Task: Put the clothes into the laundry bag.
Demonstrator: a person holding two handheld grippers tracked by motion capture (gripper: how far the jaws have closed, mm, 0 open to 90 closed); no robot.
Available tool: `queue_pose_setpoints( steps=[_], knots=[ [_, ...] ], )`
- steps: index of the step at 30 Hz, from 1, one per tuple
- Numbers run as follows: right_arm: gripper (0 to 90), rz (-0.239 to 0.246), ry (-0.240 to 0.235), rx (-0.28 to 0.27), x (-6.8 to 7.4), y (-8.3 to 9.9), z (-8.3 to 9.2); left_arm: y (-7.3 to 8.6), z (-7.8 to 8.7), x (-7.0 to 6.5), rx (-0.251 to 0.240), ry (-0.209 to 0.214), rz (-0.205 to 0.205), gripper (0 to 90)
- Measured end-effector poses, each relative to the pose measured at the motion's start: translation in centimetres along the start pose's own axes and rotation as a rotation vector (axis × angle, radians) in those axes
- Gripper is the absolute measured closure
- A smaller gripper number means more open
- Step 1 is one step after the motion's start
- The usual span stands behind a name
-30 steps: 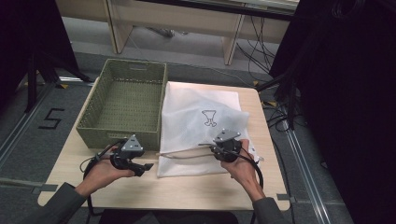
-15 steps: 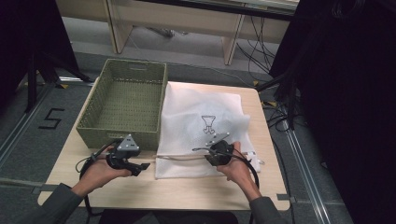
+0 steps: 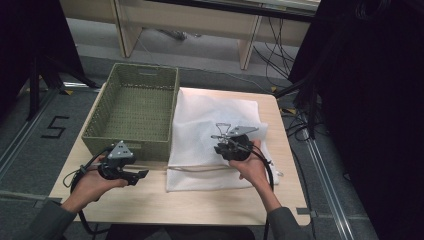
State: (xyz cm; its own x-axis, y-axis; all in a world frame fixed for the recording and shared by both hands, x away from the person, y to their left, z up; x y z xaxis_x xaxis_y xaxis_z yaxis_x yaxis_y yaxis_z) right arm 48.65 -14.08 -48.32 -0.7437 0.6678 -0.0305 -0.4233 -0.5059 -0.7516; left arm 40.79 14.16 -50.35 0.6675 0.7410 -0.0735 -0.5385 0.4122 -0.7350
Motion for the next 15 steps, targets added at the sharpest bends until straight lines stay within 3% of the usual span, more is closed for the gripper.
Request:
queue_pose_setpoints(
  steps=[1, 2, 4, 6, 8, 10, 11, 12, 13, 14, 15],
  knots=[
    [88.5, -0.009, -0.009, 0.035, 0.1, 0.0, -0.1, 0.0, 0.0, 0.0, 0.002, 0.001, 0.001, 35.2],
    [90.0, 0.007, -0.005, 0.018, 0.0, -0.3, -0.8, 0.1, 0.0, 0.1, 0.008, -0.005, -0.008, 35.2],
    [90.0, -0.014, 0.001, 0.017, 0.1, -0.7, -2.0, 0.0, -0.1, 0.1, 0.001, -0.004, -0.012, 35.2],
    [90.0, -0.021, -0.005, 0.047, 0.0, -0.9, -3.2, 0.2, 0.0, 0.1, 0.013, -0.006, -0.016, 35.2],
    [90.0, -0.013, 0.017, 0.052, -0.2, -0.8, -4.7, 0.2, 0.0, 0.1, 0.010, -0.010, -0.013, 35.2],
    [90.0, -0.019, 0.050, 0.100, -0.5, 0.0, -5.8, 0.1, 0.0, 0.1, 0.008, -0.007, -0.018, 35.2],
    [90.0, -0.012, 0.061, 0.101, -0.7, 0.2, -6.1, 0.2, 0.0, 0.1, 0.009, -0.005, -0.021, 35.2],
    [90.0, -0.044, 0.067, 0.121, -0.8, 0.6, -6.3, 0.2, 0.0, 0.1, 0.016, -0.002, -0.027, 35.2],
    [90.0, -0.037, 0.073, 0.120, -1.2, 0.8, -6.5, 0.3, 0.0, 0.1, 0.018, -0.005, -0.022, 35.2],
    [90.0, -0.062, 0.067, 0.140, -1.3, 1.0, -6.3, 0.2, -0.1, 0.1, 0.013, -0.002, -0.016, 35.2],
    [90.0, -0.053, 0.085, 0.135, -1.7, 1.1, -6.4, 0.2, -0.1, 0.1, 0.011, -0.003, -0.013, 35.2]
  ],
)
Point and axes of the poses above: each handheld gripper's, and its own axes: z roughly backward along the jaws, y roughly out of its underside, x roughly to its left, the point moved 8 cm from there along -z, roughly forward along the jaws, and after that the axes turned 3 degrees about z, right-handed, at the moved point
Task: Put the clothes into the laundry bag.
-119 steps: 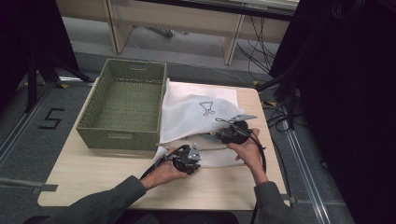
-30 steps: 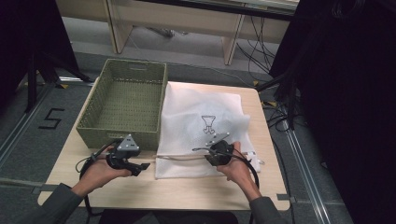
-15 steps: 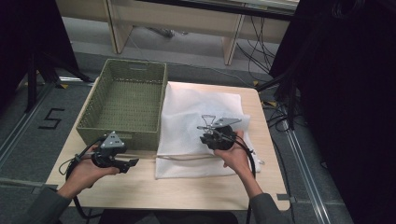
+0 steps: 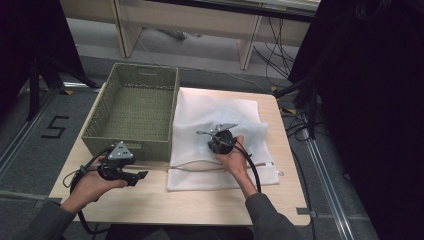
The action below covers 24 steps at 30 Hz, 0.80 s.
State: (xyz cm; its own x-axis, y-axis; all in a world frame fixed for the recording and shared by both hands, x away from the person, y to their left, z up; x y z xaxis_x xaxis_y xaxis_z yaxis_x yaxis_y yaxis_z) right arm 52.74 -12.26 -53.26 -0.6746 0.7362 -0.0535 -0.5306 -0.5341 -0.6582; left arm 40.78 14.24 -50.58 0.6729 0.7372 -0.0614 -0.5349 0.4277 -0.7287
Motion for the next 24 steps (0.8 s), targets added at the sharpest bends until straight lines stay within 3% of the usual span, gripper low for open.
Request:
queue_pose_setpoints(
  steps=[1, 2, 3, 4, 5, 7, 8, 9, 11, 12, 14, 17, 20, 21, 24],
  knots=[
    [90.0, -0.015, 0.010, -0.016, -0.2, -0.1, -0.2, 0.0, 0.0, 0.0, 0.003, 0.000, -0.004, 35.2],
    [90.0, -0.017, 0.010, 0.002, -0.4, 0.1, -0.2, 0.2, 0.0, 0.0, 0.015, 0.003, -0.018, 35.2],
    [90.0, -0.039, 0.025, -0.023, -0.7, 0.0, -0.5, 0.2, 0.0, 0.0, 0.020, 0.005, -0.019, 35.2],
    [90.0, -0.008, 0.033, -0.014, -1.3, 0.0, -0.5, 0.1, -0.1, -0.1, 0.009, 0.000, -0.004, 35.2],
    [90.0, -0.011, 0.054, -0.039, -1.7, -0.1, -0.8, 0.0, -0.1, -0.1, 0.006, 0.000, -0.006, 35.2],
    [90.0, -0.036, 0.052, -0.018, -1.9, -0.1, -0.8, 0.0, -0.2, -0.2, 0.003, 0.004, -0.007, 35.2],
    [90.0, -0.033, 0.071, -0.047, -2.3, -0.2, -1.1, 0.1, -0.2, -0.1, 0.016, 0.005, -0.022, 35.2],
    [90.0, -0.035, 0.066, -0.029, -2.5, -0.2, -1.0, 0.1, -0.2, -0.1, 0.018, 0.004, -0.018, 35.2],
    [88.9, -0.042, 0.080, -0.054, -2.8, -0.4, -1.2, 0.0, -0.2, -0.2, 0.013, 0.005, -0.015, 35.2],
    [88.0, -0.056, 0.076, -0.043, -2.9, -0.3, -1.2, 0.1, -0.3, -0.3, 0.013, 0.004, -0.008, 35.2],
    [85.7, -0.065, 0.056, -0.057, -2.9, -0.5, -1.2, 0.1, -0.2, -0.2, 0.022, -0.001, -0.038, 35.2],
    [82.1, -0.071, 0.035, -0.071, -2.4, -0.7, -0.8, 0.0, -0.3, -0.3, 0.010, 0.002, -0.021, 35.2],
    [76.3, -0.064, 0.016, -0.099, -2.0, -1.4, 0.5, 0.0, 0.0, -0.2, 0.012, -0.002, -0.034, 35.1],
    [74.3, -0.071, 0.005, -0.107, -1.8, -1.5, 1.1, 0.0, -0.1, -0.2, 0.008, 0.005, -0.016, 34.9],
    [68.4, -0.070, -0.031, -0.120, -1.3, -1.6, 2.9, -0.1, 0.0, -0.2, -0.003, -0.003, -0.018, 34.2]
  ],
)
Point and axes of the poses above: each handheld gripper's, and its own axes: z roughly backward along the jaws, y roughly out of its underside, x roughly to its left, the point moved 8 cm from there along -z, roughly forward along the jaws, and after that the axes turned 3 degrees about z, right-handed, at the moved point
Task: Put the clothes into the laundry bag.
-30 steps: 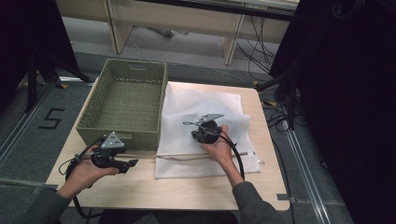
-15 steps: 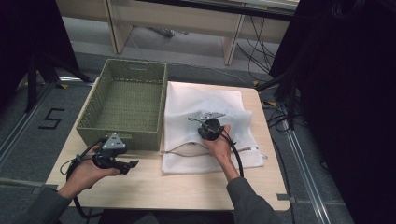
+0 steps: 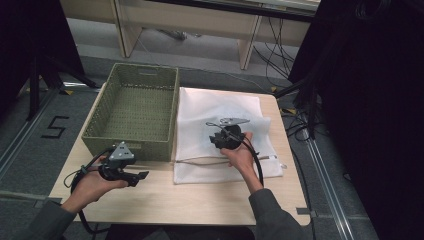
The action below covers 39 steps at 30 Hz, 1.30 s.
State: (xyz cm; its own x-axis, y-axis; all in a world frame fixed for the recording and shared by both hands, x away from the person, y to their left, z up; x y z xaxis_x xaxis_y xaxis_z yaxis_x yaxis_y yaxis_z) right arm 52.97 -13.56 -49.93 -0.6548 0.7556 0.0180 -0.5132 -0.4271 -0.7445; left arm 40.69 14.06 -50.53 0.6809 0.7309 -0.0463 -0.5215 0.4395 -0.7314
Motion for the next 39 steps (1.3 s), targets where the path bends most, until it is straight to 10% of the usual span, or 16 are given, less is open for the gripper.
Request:
queue_pose_setpoints(
  steps=[14, 39],
  knots=[
    [48.9, -0.083, -0.027, -0.065, -0.2, 0.9, 4.0, 0.0, 0.2, 0.2, -0.013, -0.010, -0.004, 30.6],
    [40.1, -0.002, -0.044, -0.019, 0.8, 4.9, 6.9, 0.7, 0.4, 0.8, 0.016, -0.034, -0.050, 27.4]
  ],
)
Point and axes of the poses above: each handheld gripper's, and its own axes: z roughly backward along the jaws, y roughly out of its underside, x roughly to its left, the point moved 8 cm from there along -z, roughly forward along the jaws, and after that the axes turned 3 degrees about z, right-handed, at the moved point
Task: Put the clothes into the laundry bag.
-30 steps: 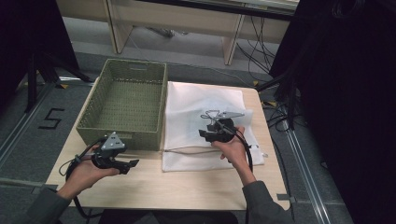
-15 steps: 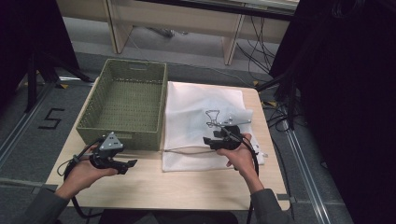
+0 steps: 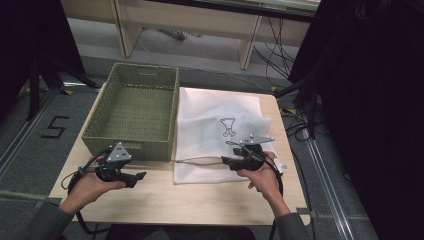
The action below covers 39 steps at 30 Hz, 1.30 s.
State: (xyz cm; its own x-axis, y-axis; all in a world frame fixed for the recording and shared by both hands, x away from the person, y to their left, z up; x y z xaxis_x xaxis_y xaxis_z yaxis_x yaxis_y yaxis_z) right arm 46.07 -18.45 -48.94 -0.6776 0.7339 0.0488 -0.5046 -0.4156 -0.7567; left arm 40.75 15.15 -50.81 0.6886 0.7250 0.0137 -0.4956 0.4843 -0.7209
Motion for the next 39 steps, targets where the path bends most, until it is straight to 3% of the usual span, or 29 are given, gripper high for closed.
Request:
queue_pose_setpoints(
  steps=[1, 4, 7, 8, 9, 10, 11, 15, 16, 17, 19, 20, 21, 23, 24, 25, 27, 28, 30, 33, 34, 35, 36, 37, 39],
  knots=[
    [39.9, 0.010, -0.001, 0.000, -0.1, 0.1, 0.1, 0.0, 0.0, 0.0, -0.002, 0.000, 0.002, 27.3],
    [39.4, -0.026, 0.005, 0.000, 0.2, 0.6, 0.4, 0.0, -0.1, -0.1, -0.006, -0.001, 0.010, 27.2],
    [39.0, -0.012, 0.003, 0.008, 0.1, 1.2, 0.7, 0.0, -0.1, -0.2, -0.006, 0.005, 0.009, 27.0],
    [38.8, 0.000, 0.010, 0.005, 0.1, 1.4, 0.7, -0.1, -0.2, -0.3, -0.014, 0.006, 0.026, 27.0],
    [38.7, -0.015, 0.003, 0.020, 0.3, 1.6, 0.9, 0.0, -0.2, -0.4, -0.013, 0.008, 0.030, 27.0],
    [38.6, 0.000, 0.009, 0.007, 0.2, 1.7, 0.9, 0.0, -0.2, -0.3, -0.003, 0.007, 0.013, 27.0],
    [38.5, -0.036, 0.002, 0.017, 0.6, 1.9, 1.1, 0.0, -0.1, -0.2, 0.003, 0.005, -0.005, 26.9],
    [38.2, -0.004, 0.005, 0.014, 0.7, 2.2, 1.5, 0.1, -0.1, -0.2, 0.006, 0.005, -0.004, 26.9],
    [38.2, -0.026, 0.005, 0.009, 0.9, 2.3, 1.7, 0.1, -0.1, -0.2, 0.006, 0.005, -0.004, 27.0],
    [38.1, -0.001, 0.009, -0.001, 0.8, 2.3, 1.7, 0.1, -0.1, -0.3, 0.004, 0.003, 0.001, 26.9],
    [37.8, -0.023, 0.002, 0.015, 1.1, 2.6, 2.1, 0.1, -0.1, -0.3, -0.001, 0.001, 0.000, 27.0],
    [37.6, -0.007, -0.006, 0.009, 1.1, 2.5, 2.2, 0.1, -0.1, -0.4, -0.008, 0.003, 0.010, 27.0],
    [37.4, -0.036, -0.003, 0.020, 1.4, 2.7, 2.5, 0.0, -0.1, -0.5, -0.017, 0.005, 0.032, 26.9],
    [37.0, -0.021, 0.002, 0.002, 1.4, 2.8, 2.7, -0.1, -0.1, -0.8, -0.033, 0.013, 0.042, 26.9],
    [36.9, -0.003, 0.004, -0.007, 1.3, 2.8, 2.8, -0.1, 0.1, -0.8, -0.028, 0.014, 0.022, 26.9],
    [36.9, -0.029, -0.005, 0.003, 1.7, 3.0, 3.1, 0.0, 0.1, -1.0, -0.029, 0.017, 0.031, 26.9],
    [36.7, -0.001, -0.011, 0.002, 1.7, 3.3, 3.4, 0.0, 0.3, -1.3, -0.033, 0.023, 0.029, 26.8],
    [36.6, -0.017, -0.010, -0.003, 2.0, 3.5, 3.5, 0.0, 0.3, -1.4, -0.042, 0.017, 0.039, 26.7],
    [36.3, 0.006, -0.012, 0.001, 2.1, 3.8, 3.8, 0.1, 0.5, -1.5, -0.033, 0.024, 0.020, 26.2],
    [35.5, -0.009, -0.026, 0.010, 2.6, 4.5, 4.2, 0.2, 0.5, -1.7, -0.041, 0.019, 0.032, 24.9],
    [35.3, -0.005, -0.026, 0.013, 2.7, 4.7, 4.3, 0.3, 0.6, -1.7, -0.030, 0.015, 0.017, 24.4],
    [35.1, -0.030, -0.036, 0.015, 3.1, 4.9, 4.4, 0.4, 0.5, -1.8, -0.026, 0.017, 0.021, 23.9],
    [34.5, 0.004, -0.045, 0.009, 3.0, 5.1, 4.5, 0.4, 0.5, -1.8, -0.027, 0.015, 0.021, 23.1],
    [33.8, -0.006, -0.039, 0.020, 3.0, 5.3, 4.6, 0.5, 0.6, -1.6, -0.019, 0.009, -0.006, 22.6],
    [33.3, -0.027, -0.037, 0.031, 3.4, 5.7, 4.7, 0.6, 0.6, -1.6, -0.012, 0.008, -0.010, 21.8]
  ],
)
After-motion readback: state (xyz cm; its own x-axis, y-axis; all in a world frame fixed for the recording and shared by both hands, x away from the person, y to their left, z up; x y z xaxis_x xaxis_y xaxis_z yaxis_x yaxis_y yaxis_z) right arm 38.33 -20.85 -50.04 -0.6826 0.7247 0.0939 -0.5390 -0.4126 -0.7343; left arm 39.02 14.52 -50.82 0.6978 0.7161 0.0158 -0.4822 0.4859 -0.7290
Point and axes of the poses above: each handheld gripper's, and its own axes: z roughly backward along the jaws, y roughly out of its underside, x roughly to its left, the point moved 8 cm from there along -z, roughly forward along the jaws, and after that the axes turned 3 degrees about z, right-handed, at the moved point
